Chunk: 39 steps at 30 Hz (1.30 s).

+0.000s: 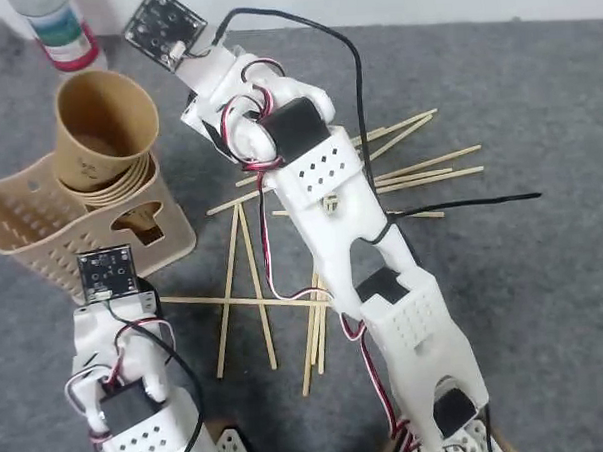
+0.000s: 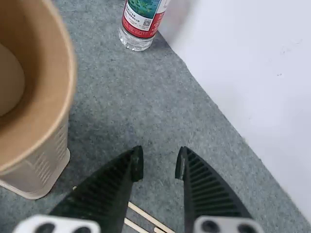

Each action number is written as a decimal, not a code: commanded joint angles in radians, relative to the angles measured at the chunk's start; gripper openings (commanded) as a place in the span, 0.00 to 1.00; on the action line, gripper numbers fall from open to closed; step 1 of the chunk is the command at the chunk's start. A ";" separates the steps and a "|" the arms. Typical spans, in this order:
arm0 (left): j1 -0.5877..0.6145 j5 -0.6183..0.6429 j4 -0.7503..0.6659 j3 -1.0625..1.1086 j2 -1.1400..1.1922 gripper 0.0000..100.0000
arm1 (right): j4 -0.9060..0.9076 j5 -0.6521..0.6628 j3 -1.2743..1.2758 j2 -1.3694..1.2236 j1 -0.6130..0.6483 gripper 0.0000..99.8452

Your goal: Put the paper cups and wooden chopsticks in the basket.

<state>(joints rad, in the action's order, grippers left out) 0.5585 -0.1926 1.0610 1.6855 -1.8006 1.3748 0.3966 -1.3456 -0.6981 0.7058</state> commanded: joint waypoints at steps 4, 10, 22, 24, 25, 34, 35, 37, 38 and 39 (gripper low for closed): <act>-0.002 0.006 -0.018 -0.004 -0.020 0.14 | -0.002 0.012 -0.133 0.018 0.084 0.12; -0.002 0.006 -0.018 -0.004 -0.020 0.14 | 0.013 0.009 -0.267 0.018 0.136 0.12; -0.002 0.006 -0.018 -0.004 -0.020 0.14 | 0.067 0.011 -0.301 0.024 0.036 0.12; -0.002 0.006 -0.018 -0.004 -0.020 0.14 | 0.116 0.009 -0.315 0.035 0.036 0.12; -0.002 0.006 -0.018 -0.004 -0.020 0.14 | 0.154 0.009 -0.330 0.048 0.038 0.12; -0.002 0.006 -0.018 -0.004 -0.020 0.14 | 0.427 0.064 -0.267 0.199 -0.222 0.13; -0.002 0.006 -0.018 -0.004 -0.020 0.14 | 0.427 0.063 -0.218 0.214 -0.277 0.13; -0.002 0.006 -0.018 -0.004 -0.020 0.14 | 0.427 0.064 -0.080 0.245 -0.364 0.13; -0.002 0.006 -0.018 -0.004 -0.020 0.14 | 0.426 0.064 -0.002 0.259 -0.397 0.13; -0.002 0.006 -0.018 -0.004 -0.020 0.14 | 0.424 0.066 0.075 0.271 -0.420 0.13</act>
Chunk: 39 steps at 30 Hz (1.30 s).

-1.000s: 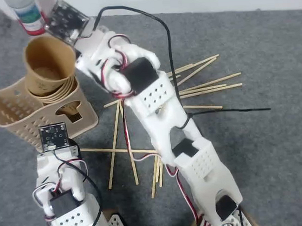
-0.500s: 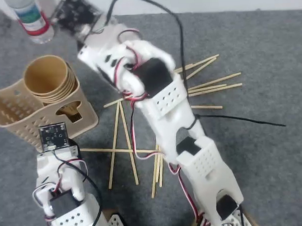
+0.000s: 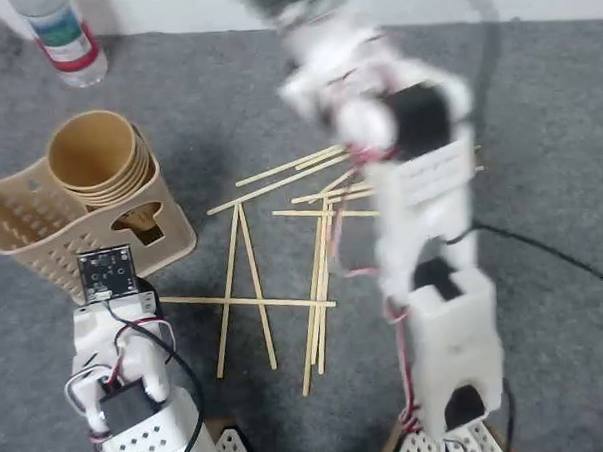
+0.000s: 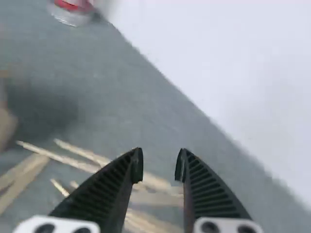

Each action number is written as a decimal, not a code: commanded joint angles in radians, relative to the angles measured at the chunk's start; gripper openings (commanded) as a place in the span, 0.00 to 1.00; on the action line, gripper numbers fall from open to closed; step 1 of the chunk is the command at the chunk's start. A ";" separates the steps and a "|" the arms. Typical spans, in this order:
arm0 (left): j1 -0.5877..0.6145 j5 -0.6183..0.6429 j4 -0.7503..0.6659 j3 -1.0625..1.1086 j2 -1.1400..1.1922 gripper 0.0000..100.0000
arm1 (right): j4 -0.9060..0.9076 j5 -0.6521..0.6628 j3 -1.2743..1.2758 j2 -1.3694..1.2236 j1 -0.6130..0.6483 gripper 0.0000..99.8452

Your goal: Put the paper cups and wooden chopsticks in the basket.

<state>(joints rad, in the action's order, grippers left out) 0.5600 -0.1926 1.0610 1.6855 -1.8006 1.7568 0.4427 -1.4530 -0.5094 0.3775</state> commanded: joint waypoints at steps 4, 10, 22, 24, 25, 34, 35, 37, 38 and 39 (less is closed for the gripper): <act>-0.003 0.006 -0.018 -0.004 -0.020 0.14 | 0.039 0.140 0.425 0.122 -0.145 0.12; -0.003 0.006 -0.018 -0.004 -0.020 0.14 | 0.024 0.384 0.629 0.130 -0.268 0.12; -0.003 0.006 -0.018 -0.004 -0.020 0.14 | -0.300 0.689 1.046 0.130 -0.335 0.13; -0.003 0.006 -0.018 -0.004 -0.020 0.14 | -0.352 0.687 1.089 0.131 -0.328 0.17; -0.003 0.006 -0.018 -0.004 -0.020 0.14 | -0.363 0.687 1.100 0.131 -0.315 0.20; -0.003 0.006 -0.018 -0.004 -0.020 0.14 | -0.375 0.747 1.108 0.127 -0.186 0.30; -0.003 0.006 -0.018 -0.004 -0.020 0.14 | -0.377 0.749 1.106 0.119 -0.185 0.30; -0.003 0.006 -0.018 -0.004 -0.020 0.14 | -0.384 0.761 1.103 0.101 -0.183 0.30; -0.003 0.006 -0.018 -0.004 -0.020 0.14 | -0.392 0.769 1.103 0.090 -0.183 0.30; -0.003 0.006 -0.018 -0.004 -0.020 0.14 | -0.398 0.775 1.103 0.076 -0.186 0.30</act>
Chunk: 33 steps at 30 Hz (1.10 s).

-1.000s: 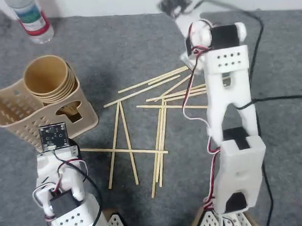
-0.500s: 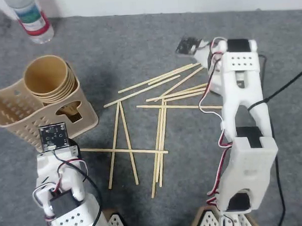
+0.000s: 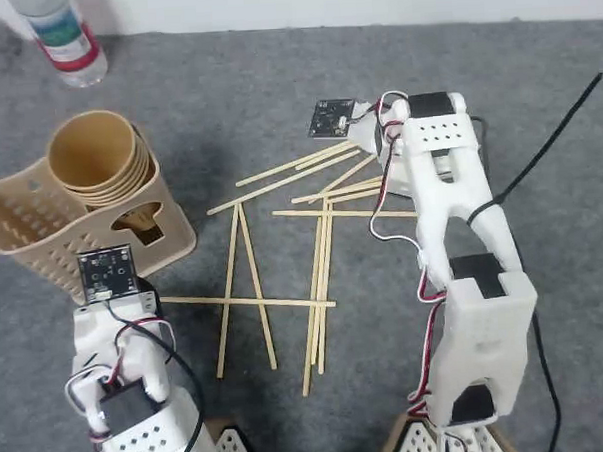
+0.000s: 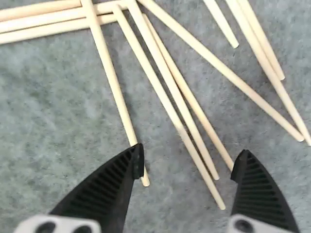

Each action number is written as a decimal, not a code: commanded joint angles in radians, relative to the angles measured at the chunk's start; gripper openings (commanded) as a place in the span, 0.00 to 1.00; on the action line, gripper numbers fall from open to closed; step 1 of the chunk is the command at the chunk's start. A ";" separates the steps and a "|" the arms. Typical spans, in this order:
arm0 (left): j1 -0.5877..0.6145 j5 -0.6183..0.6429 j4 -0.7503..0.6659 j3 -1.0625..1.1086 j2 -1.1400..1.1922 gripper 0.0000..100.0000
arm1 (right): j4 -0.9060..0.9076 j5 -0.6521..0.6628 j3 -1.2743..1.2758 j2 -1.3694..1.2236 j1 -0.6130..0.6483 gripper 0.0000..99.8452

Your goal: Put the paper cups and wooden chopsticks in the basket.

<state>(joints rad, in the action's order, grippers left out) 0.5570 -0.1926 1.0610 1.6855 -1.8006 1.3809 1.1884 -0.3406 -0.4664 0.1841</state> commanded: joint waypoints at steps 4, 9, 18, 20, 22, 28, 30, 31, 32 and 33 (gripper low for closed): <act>0.000 0.006 -0.018 -0.004 -0.020 0.14 | -0.048 0.031 -0.009 -0.016 0.001 0.30; 0.000 0.006 -0.018 -0.004 -0.020 0.14 | -0.036 0.026 -0.009 -0.024 0.030 0.30; 0.000 0.006 -0.018 -0.004 -0.020 0.14 | 0.073 0.031 -0.009 0.077 0.008 0.30; 0.000 0.006 -0.018 -0.004 -0.020 0.14 | 0.124 0.026 -0.009 0.122 0.001 0.30; 0.000 0.006 -0.018 -0.004 -0.020 0.14 | 0.214 0.025 -0.006 0.168 -0.002 0.30; 0.000 0.011 -0.017 -0.004 -0.020 0.15 | 0.409 -0.057 0.014 0.236 -0.005 0.30; 0.002 0.008 0.002 -0.008 -0.020 0.15 | 0.390 -0.175 0.037 0.240 -0.027 0.30; -0.002 0.006 0.025 -0.016 -0.020 0.15 | 0.380 -0.230 0.041 0.240 -0.038 0.30; -0.003 -0.003 0.052 -0.036 -0.020 0.15 | 0.369 -0.290 0.044 0.240 -0.053 0.30; -0.005 -0.031 0.083 -0.056 -0.020 0.16 | 0.357 -0.359 0.044 0.240 -0.073 0.30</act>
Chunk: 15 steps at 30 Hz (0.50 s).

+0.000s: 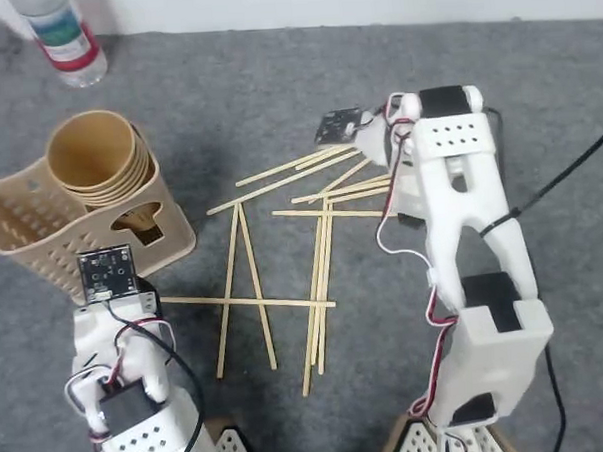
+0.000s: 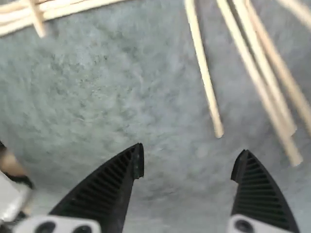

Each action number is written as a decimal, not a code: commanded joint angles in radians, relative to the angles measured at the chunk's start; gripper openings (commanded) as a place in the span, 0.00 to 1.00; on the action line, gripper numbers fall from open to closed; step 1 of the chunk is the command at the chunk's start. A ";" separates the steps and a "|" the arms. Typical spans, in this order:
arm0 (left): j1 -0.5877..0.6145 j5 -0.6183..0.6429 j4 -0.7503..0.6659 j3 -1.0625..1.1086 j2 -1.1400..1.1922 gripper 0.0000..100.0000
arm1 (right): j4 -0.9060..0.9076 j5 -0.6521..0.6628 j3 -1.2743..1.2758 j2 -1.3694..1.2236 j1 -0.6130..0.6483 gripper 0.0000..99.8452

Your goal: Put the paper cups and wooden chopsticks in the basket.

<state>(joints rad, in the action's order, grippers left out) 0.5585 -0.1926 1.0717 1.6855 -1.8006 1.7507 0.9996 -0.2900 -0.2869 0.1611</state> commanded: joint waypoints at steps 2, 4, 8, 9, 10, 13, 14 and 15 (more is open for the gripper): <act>-0.025 -0.094 0.109 -0.097 -0.020 0.20 | -0.042 -0.315 -0.006 0.061 -0.093 0.30; -0.061 -0.135 0.129 -0.147 -0.020 0.21 | -0.061 -0.431 -0.005 0.056 -0.145 0.30; -0.137 -0.192 0.183 -0.326 -0.018 0.21 | -0.088 -0.539 0.075 0.058 -0.183 0.30; -0.160 -0.201 0.184 -0.374 -0.017 0.21 | -0.105 -0.549 0.117 0.062 -0.186 0.30; -0.184 -0.213 0.184 -0.420 -0.015 0.21 | -0.134 -0.560 0.167 0.070 -0.189 0.30; -0.278 -0.249 0.222 -0.559 -0.012 0.21 | -0.271 -0.597 0.356 0.113 -0.199 0.30; -0.313 -0.252 0.245 -0.608 -0.005 0.21 | -0.325 -0.614 0.428 0.136 -0.199 0.30; -0.341 -0.252 0.270 -0.656 0.018 0.21 | -0.383 -0.638 0.499 0.160 -0.194 0.30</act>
<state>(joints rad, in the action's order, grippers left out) 0.3314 -0.4212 1.2774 1.2283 -1.8006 1.5021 0.4181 0.0552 -0.2317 -0.0261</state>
